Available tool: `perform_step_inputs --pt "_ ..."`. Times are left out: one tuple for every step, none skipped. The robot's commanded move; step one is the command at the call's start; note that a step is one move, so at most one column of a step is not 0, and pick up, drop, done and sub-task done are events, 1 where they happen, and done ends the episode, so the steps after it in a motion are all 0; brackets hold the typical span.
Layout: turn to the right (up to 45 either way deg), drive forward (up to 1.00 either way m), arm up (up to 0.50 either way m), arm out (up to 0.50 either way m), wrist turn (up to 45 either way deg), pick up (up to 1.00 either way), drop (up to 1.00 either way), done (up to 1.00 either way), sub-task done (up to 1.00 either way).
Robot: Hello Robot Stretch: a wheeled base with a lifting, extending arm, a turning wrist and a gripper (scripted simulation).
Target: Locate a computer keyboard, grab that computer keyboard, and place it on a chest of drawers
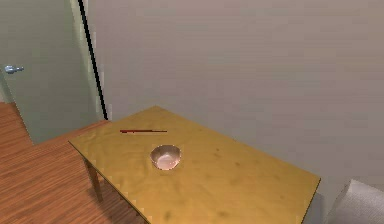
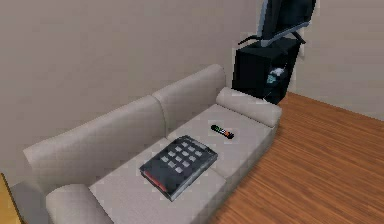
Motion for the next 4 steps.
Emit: perform_step_inputs --pt "0.0 0.0 0.48 0.0 0.0 0.0 0.0 0.0 0.0" --pt "0.0 0.0 0.0 0.4 0.0 0.0 0.0 0.0 0.0" --pt "0.0 0.0 0.0 0.0 45.0 0.0 0.0 0.0 0.0" --pt "0.0 0.0 0.0 0.0 45.0 0.0 0.0 0.0 0.0"
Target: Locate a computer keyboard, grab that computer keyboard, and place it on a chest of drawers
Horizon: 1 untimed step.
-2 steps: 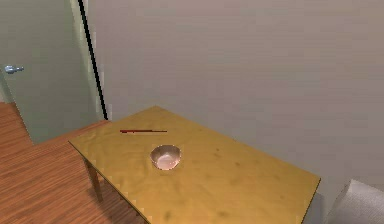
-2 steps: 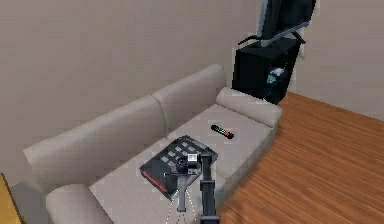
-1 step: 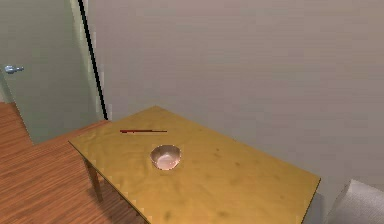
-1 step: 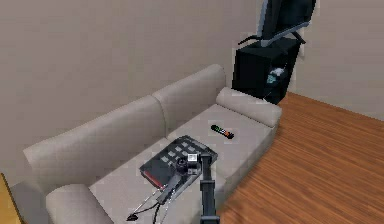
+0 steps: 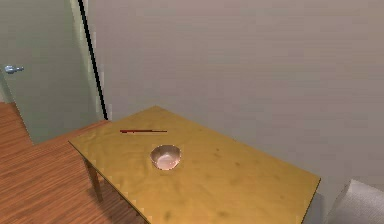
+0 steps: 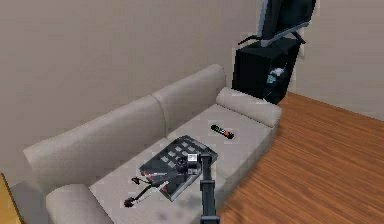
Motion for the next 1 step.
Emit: perform_step_inputs --pt "0.0 0.0 0.0 0.0 45.0 0.0 0.0 0.0 0.0"
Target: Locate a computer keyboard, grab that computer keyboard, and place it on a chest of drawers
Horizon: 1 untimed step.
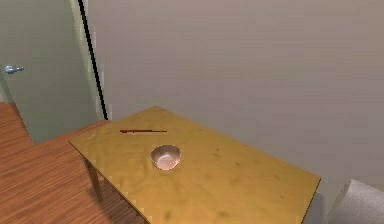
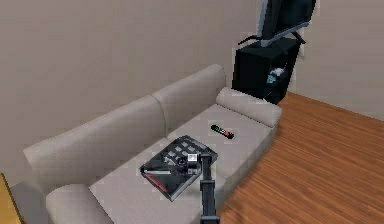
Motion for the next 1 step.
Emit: perform_step_inputs --pt "0.0 0.0 0.0 0.0 21.0 0.0 0.0 0.0 0.0"
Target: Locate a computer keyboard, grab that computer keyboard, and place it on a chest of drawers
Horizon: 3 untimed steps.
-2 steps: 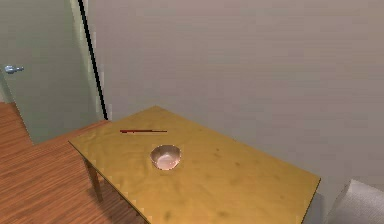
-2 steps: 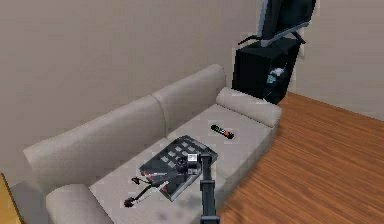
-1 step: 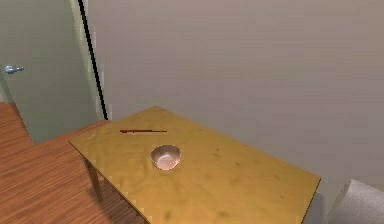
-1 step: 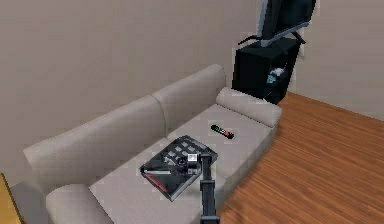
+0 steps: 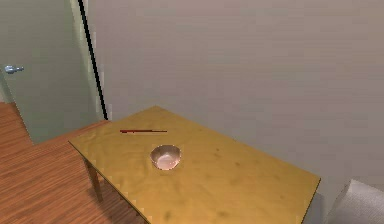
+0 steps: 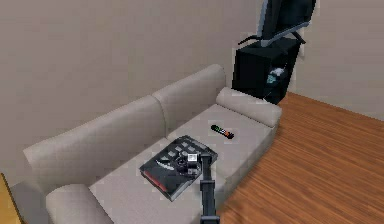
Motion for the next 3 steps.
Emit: perform_step_inputs --pt "0.0 0.0 -0.3 0.0 0.0 0.0 0.0 0.0 0.0" --pt "0.0 0.0 0.0 0.0 0.0 1.0 0.0 0.0 0.0" --pt "0.0 0.0 0.1 0.0 0.0 0.0 0.0 0.0 0.0"
